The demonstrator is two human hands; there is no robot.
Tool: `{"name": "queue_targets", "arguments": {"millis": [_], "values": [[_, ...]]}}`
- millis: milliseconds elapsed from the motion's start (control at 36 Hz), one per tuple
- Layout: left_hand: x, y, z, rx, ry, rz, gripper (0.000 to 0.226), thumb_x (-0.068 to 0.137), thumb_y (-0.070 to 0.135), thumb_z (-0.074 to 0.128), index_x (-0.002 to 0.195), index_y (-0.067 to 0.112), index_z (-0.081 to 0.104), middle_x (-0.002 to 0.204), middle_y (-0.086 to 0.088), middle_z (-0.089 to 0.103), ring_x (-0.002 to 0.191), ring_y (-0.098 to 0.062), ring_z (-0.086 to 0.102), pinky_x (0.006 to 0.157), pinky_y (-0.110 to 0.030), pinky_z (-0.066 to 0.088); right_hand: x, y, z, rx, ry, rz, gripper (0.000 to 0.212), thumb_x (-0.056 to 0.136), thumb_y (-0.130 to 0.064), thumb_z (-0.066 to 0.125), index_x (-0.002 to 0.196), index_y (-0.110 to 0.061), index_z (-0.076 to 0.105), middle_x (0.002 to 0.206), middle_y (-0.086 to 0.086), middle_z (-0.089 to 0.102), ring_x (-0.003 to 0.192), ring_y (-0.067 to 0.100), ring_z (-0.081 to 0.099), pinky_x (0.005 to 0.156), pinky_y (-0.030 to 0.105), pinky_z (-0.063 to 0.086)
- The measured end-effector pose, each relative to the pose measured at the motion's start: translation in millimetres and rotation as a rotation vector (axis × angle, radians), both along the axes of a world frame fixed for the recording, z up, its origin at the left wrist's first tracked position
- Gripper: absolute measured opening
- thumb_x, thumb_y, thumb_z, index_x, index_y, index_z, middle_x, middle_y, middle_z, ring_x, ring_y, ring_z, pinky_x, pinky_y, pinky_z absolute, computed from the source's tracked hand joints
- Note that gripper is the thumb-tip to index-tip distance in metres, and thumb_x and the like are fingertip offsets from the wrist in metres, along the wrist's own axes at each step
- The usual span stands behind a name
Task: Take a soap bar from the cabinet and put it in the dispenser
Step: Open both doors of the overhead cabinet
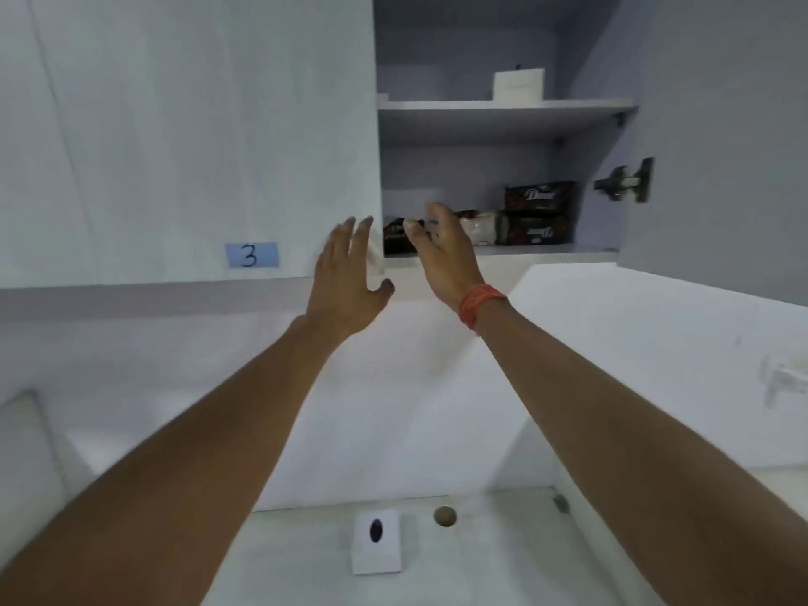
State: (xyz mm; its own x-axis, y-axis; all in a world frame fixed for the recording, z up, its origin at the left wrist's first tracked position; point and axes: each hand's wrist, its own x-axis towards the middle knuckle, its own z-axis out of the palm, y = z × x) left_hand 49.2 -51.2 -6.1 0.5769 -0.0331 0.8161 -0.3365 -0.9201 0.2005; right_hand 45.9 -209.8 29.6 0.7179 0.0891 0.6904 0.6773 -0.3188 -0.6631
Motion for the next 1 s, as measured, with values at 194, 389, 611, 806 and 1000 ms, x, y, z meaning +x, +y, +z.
{"name": "queue_targets", "arguments": {"millis": [194, 389, 611, 806, 1000], "values": [[18.5, 55.4, 6.0, 0.119, -0.102, 0.030, 0.088, 0.079, 0.028, 0.073, 0.152, 0.014, 0.026, 0.160, -0.010, 0.027, 0.150, -0.030, 0.019, 0.120, -0.049, 0.023, 33.2, 74.7, 17.9, 0.092, 0.205, 0.119, 0.064, 0.097, -0.059, 0.037, 0.143, -0.014, 0.036, 0.141, 0.006, 0.049, 0.125, 0.024, 0.049, 0.104, 0.040, 0.039], [15.1, 55.7, 9.5, 0.114, -0.097, 0.043, 0.087, 0.079, 0.044, 0.066, 0.152, 0.017, 0.027, 0.162, -0.012, 0.024, 0.150, -0.033, 0.017, 0.117, -0.055, 0.026, 29.2, 89.4, 19.1, 0.376, 0.283, 0.176, 0.081, 0.088, -0.077, 0.023, 0.144, -0.023, 0.047, 0.148, 0.001, 0.049, 0.135, 0.020, 0.046, 0.112, 0.036, 0.033], [-52.0, 28.8, -1.5, 0.072, -0.167, 0.114, 0.090, 0.083, 0.066, 0.053, 0.153, 0.019, 0.025, 0.164, -0.017, 0.012, 0.152, -0.034, 0.009, 0.118, -0.054, 0.024, -35.1, 63.4, 11.3, 0.488, 0.208, 0.313, 0.094, 0.082, -0.079, 0.037, 0.109, 0.006, 0.067, 0.109, 0.024, 0.070, 0.101, 0.039, 0.067, 0.096, 0.049, 0.053], [-150.0, 35.9, -10.6, -0.080, -0.261, 0.044, 0.082, 0.091, 0.036, 0.064, 0.150, -0.001, 0.021, 0.161, -0.022, 0.016, 0.151, -0.034, 0.015, 0.119, -0.046, 0.027, -122.7, 69.2, 8.2, 0.437, -0.027, 0.463, 0.058, 0.093, -0.048, 0.051, 0.093, 0.005, 0.075, 0.089, 0.016, 0.075, 0.076, 0.007, 0.072, 0.071, 0.018, 0.055], [-272.2, 95.1, -8.9, 0.127, -0.265, 0.375, 0.072, 0.093, 0.035, 0.057, 0.150, 0.001, 0.029, 0.161, -0.020, 0.022, 0.151, -0.034, 0.016, 0.118, -0.057, 0.022, -206.0, 135.5, 1.6, 0.316, -0.149, 0.622, 0.028, 0.097, -0.040, 0.048, 0.098, -0.024, 0.071, 0.119, 0.008, 0.060, 0.108, 0.021, 0.061, 0.092, 0.034, 0.054]]}}
